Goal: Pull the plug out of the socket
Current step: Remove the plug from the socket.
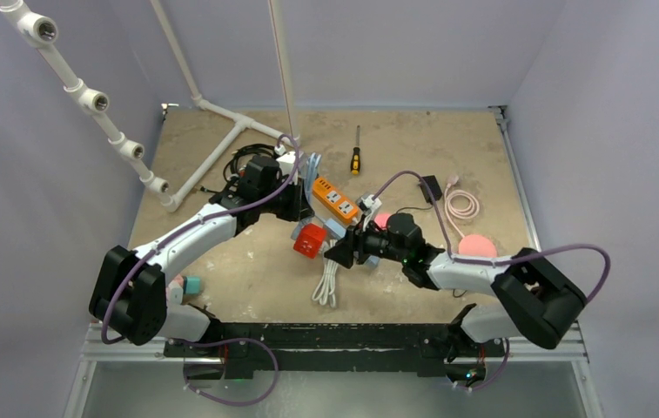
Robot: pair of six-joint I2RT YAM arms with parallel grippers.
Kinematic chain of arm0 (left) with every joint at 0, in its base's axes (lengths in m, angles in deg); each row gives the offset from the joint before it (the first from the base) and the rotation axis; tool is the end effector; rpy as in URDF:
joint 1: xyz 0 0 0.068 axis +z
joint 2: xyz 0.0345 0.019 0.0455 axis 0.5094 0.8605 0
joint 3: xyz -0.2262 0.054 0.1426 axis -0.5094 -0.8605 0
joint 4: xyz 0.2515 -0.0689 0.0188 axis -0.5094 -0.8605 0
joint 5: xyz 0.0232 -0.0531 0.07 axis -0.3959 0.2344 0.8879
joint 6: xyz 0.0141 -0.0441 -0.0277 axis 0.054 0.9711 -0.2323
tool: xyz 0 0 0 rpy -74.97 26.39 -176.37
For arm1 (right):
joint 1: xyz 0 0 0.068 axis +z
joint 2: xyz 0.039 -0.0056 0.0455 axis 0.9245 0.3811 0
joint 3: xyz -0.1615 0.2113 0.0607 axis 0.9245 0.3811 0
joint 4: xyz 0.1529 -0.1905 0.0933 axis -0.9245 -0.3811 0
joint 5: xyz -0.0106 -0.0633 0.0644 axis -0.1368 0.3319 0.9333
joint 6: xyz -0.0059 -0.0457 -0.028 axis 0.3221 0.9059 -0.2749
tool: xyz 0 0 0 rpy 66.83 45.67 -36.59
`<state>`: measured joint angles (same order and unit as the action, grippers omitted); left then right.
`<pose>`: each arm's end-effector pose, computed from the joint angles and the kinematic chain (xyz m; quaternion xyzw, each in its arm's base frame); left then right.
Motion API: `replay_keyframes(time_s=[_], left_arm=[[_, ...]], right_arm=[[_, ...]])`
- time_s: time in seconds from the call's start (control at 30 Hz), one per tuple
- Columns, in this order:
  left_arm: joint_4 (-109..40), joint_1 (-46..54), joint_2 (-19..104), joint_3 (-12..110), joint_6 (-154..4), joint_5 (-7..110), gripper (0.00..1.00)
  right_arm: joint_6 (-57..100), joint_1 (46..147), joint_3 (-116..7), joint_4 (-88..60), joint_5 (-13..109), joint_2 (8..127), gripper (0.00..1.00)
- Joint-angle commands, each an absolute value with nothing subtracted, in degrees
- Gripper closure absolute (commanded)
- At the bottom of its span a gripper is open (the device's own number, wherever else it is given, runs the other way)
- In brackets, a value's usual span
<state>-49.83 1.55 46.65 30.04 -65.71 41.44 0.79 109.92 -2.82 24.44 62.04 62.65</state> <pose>0.2580 -0.1561 0.2512 0.1292 0.8846 -0.3099 0.3238 0.1818 0.1836 0.1874 -0.2179 0.7533 0.4673 0.4083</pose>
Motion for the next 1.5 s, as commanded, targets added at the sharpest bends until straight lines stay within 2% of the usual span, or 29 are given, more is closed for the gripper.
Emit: replay_keyframes(time_s=[0.0, 0.1, 0.53, 0.63, 0.77, 1.0, 1.1, 1.27, 1.47], left_arm=[[-44.71, 1.97, 44.07, 32.34, -66.95, 38.98, 1.0], [-44.67, 1.97, 43.81, 32.29, -66.95, 38.9, 1.0], [-44.36, 1.97, 43.32, 32.08, -66.91, 38.41, 1.0], [-44.18, 1.97, 43.41, 32.07, -66.87, 38.05, 1.0], [-44.17, 1.97, 43.5, 32.12, -66.76, 37.97, 1.0], [-44.33, 1.97, 43.32, 32.09, -66.76, 38.03, 1.0], [-44.48, 1.97, 43.23, 32.2, -66.78, 38.47, 1.0], [-45.57, 1.97, 43.65, 32.5, -67.07, 40.99, 1.0], [-45.58, 2.06, 44.36, 32.51, -67.12, 41.23, 1.0]], right_arm=[[-0.43, 111.18, -5.12, 30.75, 58.67, 67.19, 0.42], [0.04, 111.7, -6.09, 30.25, 57.8, 69.39, 0.46], [1.87, 114.72, -8.79, 29.6, 53.6, 73.8, 0.5], [2.46, 115.73, -9.66, 28.6, 52.28, 74.96, 0.49], [3.69, 117.82, -11.2, 26.09, 49.73, 76.69, 0.42], [4.91, 122.35, -14.28, 21.78, 43.55, 79.69, 0.45], [4.99, 123.57, -14.21, 22.34, 44.65, 80.09, 0.46], [5.92, 126.31, -13.34, 23.72, 47.86, 79.27, 0.4], [5.97, 128.36, -14.0, 23.34, 47.59, 81.5, 0.4]])
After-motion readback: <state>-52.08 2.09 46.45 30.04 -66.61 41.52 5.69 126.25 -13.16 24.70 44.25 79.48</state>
